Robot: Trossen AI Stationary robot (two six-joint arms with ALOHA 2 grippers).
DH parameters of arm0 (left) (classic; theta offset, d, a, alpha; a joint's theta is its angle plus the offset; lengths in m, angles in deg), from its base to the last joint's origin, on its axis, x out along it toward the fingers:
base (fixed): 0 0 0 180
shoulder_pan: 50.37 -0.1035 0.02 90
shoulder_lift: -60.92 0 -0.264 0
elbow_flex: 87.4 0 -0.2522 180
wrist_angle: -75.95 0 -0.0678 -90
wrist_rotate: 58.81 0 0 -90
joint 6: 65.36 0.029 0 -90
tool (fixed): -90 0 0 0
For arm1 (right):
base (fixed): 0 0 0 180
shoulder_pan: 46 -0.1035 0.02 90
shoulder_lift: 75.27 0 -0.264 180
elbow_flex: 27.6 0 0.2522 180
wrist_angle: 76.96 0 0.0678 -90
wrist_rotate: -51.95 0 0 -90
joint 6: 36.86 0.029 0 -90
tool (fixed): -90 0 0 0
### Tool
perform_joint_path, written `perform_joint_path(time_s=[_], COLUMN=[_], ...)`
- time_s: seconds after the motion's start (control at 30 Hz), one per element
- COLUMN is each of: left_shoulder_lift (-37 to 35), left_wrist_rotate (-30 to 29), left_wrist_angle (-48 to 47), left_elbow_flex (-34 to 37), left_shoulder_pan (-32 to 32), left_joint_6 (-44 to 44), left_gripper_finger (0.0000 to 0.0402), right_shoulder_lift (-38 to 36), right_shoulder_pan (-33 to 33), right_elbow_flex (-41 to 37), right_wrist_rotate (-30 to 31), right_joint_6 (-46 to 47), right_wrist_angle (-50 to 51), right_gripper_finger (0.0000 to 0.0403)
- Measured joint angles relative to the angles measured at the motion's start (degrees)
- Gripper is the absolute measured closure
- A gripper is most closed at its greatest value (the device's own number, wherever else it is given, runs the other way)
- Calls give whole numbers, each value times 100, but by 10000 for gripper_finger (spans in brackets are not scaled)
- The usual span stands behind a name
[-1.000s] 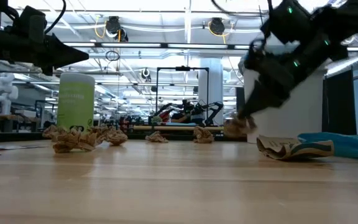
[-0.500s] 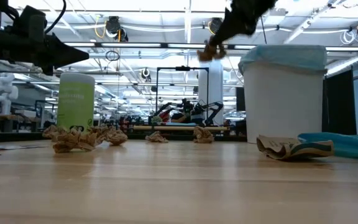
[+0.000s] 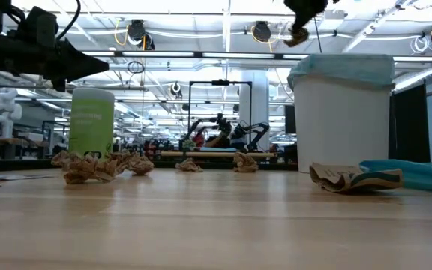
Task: Place trash/remove bag and relplace
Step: Put the brown paper trash into the trash bin
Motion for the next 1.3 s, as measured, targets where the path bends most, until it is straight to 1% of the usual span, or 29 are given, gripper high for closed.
perform_joint_path(time_s=[0.1, 0.17, 0.2, 0.33, 0.43, 0.53, 0.63, 0.73, 0.87, 0.9, 0.97, 1.03, 1.1, 1.2, 1.3], left_shoulder_lift=[73, 124, 149, 220, 250, 299, 385, 494, 737, 797, 918, 974, 990, 1060, 1130], left_wrist_rotate=[-2, -7, -12, -129, -149, -149, -149, -149, -151, -151, -157, -172, -177, -179, -179], left_wrist_angle=[9, 23, 69, 405, 569, 594, 610, 796, 1370, 1471, 1509, 1502, 1508, 1431, 1432], left_elbow_flex=[-2, -2, -2, -2, -2, -2, -2, -2, -7, -14, -89, -150, -179, -179, -179], left_shoulder_pan=[-1, -1, -1, -1, -1, -1, -1, -1, -1, -3, -8, -12, -14, -14, -14], left_joint_6=[-11, -10, -4, 35, 44, 46, 46, 151, 617, 703, 814, 900, 903, 900, 894], left_gripper_finger=[402, 402, 402, 402, 402, 402, 402, 402, 402, 402, 402, 402, 402, 402, 402], right_shoulder_lift=[3, 1, 1, 6, 6, 6, 6, 13, 12, 12, 2, -7, -10, -1, 3], right_shoulder_pan=[715, 1151, 1360, 2076, 2354, 2420, 2414, 2356, 2164, 2082, 1884, 1584, 1162, 407, -387], right_elbow_flex=[19, 24, 24, 24, 24, 24, 38, 264, 1029, 1280, 1745, 2113, 2332, 2396, 2222], right_wrist_rotate=[-16, -195, -410, -1653, -2269, -2449, -2468, -2465, -2513, -2694, -3291, -3888, -4247, -4549, -4705], right_joint_6=[3, 58, 132, 474, 482, 438, 329, 154, 13, -7, -114, -213, -314, -265, -6], right_wrist_angle=[269, 469, 599, 1031, 1153, 1148, 1117, 1178, 1217, 1265, 1374, 1492, 1614, 1865, 1977], right_gripper_finger=[403, 403, 403, 393, 376, 350, 318, 283, 240, 232, 220, 215, 215, 227, 246])
